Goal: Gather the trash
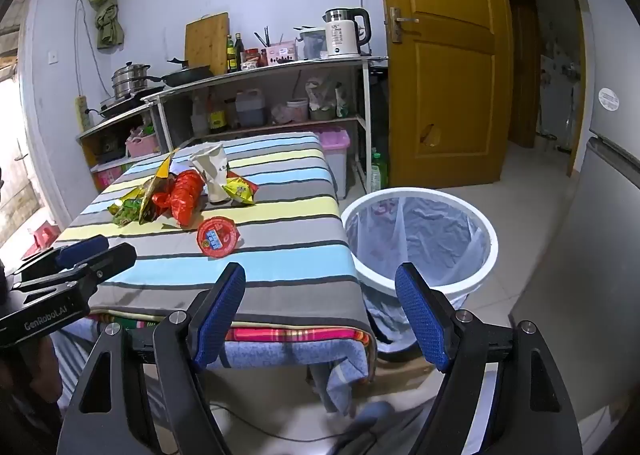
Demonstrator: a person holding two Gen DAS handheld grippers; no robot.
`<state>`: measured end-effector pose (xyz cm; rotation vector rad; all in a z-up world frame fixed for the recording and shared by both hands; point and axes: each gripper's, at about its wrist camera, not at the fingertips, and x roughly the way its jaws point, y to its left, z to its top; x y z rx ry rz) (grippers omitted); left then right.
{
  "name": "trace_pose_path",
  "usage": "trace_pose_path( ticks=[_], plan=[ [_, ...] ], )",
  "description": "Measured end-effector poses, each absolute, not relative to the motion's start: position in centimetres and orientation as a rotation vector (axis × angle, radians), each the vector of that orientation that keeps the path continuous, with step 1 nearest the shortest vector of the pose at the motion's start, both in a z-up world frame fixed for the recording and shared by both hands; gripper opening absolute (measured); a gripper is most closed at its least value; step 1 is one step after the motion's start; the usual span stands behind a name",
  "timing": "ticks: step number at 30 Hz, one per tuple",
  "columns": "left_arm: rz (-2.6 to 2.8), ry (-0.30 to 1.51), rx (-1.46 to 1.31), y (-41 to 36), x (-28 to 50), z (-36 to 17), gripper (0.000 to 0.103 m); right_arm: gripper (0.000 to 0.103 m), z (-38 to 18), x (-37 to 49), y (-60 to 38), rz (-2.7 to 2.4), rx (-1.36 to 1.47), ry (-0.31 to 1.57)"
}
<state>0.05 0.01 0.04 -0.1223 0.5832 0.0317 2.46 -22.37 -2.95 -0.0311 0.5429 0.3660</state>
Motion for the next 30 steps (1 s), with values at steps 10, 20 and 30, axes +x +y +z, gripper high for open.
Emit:
trace_pose_path(
  ticks=[10,20,30],
  plan=[
    [0.015,0.579,-0.13,-0.25,-0.53,0.5,0.061,0.078,-2.9,2.44,-22.08,0.365,-0.036,0.543],
    [0.0,0.579,-0.126,-0.43,-0.23,0.17,0.061,0.078,-2.94,2.41,-22.15,0.367,-0.034,0.546],
    [-0.001,0.578,-0.126,-0.45,-0.29,0.15,0.061,0.078,-3.07,2.16,-22.05,0.365,-0.035,0.548]
  ],
)
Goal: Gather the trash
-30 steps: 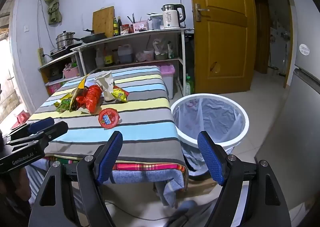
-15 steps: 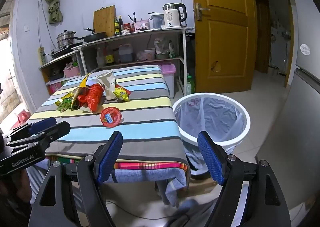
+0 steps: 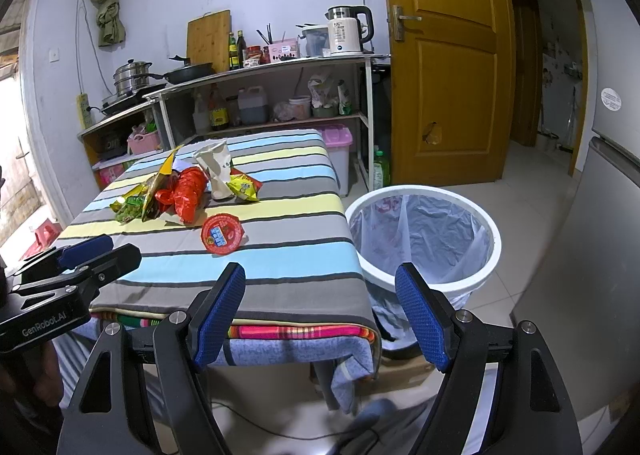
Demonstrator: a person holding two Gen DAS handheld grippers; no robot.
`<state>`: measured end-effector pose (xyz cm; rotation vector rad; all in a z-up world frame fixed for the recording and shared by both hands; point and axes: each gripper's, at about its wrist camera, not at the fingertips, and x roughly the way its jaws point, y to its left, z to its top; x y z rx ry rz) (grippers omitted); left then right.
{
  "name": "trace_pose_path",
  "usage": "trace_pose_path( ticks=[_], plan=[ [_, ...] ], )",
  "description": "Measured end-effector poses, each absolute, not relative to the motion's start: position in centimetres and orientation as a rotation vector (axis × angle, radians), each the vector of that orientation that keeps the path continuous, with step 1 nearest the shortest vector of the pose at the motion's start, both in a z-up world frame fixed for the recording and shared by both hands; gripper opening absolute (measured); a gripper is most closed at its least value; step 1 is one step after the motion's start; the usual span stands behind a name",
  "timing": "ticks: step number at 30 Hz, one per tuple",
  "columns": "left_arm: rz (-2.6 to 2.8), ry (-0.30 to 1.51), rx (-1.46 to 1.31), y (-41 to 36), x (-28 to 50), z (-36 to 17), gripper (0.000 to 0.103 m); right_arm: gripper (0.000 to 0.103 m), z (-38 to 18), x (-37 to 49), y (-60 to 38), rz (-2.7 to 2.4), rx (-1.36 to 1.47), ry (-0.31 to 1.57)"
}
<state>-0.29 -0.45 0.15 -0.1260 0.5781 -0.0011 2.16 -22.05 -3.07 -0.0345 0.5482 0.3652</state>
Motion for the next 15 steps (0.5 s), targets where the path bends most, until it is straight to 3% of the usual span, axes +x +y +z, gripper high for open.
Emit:
trace_pose_path(
  ticks=[15],
  plan=[
    [-0.001,0.577,-0.125,-0.52,-0.29,0.1,0.061,0.078,-3.15,2.13,-22.01,0.367,-0.036,0.553]
  ],
)
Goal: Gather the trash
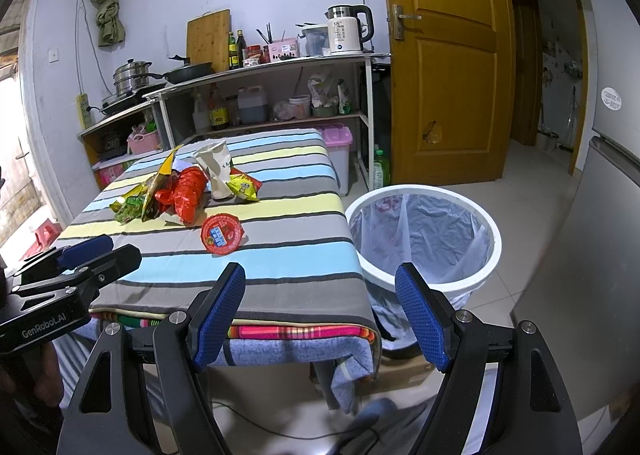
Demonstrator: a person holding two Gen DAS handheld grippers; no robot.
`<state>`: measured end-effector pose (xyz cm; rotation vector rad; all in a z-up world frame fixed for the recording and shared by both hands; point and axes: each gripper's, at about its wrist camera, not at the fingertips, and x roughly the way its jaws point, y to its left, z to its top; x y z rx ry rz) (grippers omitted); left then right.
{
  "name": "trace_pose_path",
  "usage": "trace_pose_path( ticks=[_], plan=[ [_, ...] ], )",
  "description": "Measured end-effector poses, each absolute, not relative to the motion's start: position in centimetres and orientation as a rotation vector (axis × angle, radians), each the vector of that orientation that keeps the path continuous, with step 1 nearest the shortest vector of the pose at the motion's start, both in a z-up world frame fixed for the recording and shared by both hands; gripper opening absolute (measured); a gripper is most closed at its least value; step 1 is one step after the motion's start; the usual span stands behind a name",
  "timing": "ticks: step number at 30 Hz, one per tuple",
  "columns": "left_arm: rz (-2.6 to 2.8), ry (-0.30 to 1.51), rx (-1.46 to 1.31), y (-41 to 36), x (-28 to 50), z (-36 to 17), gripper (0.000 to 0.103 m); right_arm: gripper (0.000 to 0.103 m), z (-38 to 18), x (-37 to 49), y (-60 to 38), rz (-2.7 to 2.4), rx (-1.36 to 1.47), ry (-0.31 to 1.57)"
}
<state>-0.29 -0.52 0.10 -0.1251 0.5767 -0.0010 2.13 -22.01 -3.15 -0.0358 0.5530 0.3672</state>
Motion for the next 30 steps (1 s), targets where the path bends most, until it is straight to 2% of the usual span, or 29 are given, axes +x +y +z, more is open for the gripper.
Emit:
trace_pose_path(
  ticks=[30],
  plan=[
    [-0.001,0.574,-0.125,-0.53,-0.31,0.21,0.061,0.078,-3.39,2.16,-21.66,0.371,-0.038,0.56]
  ],
)
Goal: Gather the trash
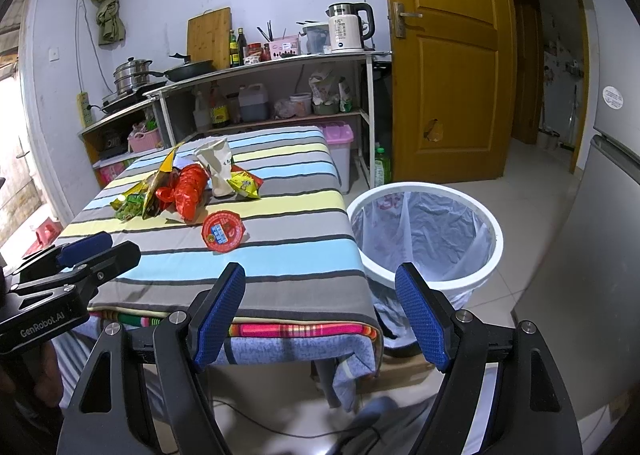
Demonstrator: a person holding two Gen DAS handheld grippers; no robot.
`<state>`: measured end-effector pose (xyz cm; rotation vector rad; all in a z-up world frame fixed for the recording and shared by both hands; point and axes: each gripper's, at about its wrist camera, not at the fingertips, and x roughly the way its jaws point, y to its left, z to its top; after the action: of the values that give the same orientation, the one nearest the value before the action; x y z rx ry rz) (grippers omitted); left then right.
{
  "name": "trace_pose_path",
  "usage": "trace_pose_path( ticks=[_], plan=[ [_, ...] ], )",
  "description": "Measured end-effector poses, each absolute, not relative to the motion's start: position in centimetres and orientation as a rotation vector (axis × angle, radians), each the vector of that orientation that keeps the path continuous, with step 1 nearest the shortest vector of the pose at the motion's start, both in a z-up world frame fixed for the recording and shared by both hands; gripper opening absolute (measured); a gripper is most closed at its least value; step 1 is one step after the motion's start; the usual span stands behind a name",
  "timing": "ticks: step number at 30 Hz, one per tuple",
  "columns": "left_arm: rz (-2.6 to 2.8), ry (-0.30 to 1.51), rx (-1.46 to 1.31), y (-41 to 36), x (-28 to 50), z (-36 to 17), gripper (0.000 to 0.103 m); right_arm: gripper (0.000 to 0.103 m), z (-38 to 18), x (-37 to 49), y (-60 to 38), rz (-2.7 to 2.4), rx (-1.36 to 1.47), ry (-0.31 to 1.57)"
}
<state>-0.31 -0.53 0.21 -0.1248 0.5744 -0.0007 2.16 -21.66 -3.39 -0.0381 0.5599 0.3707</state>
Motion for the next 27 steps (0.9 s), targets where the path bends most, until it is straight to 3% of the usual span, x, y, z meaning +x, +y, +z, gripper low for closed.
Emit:
trace_pose_path(
  ticks=[27],
  plan=[
    [0.009,0.575,-0.163,1.5,0.7,-0.2,0.062,0.078,-3.8,3.8,-20.0,0.452,-0.043,0.582]
  ],
)
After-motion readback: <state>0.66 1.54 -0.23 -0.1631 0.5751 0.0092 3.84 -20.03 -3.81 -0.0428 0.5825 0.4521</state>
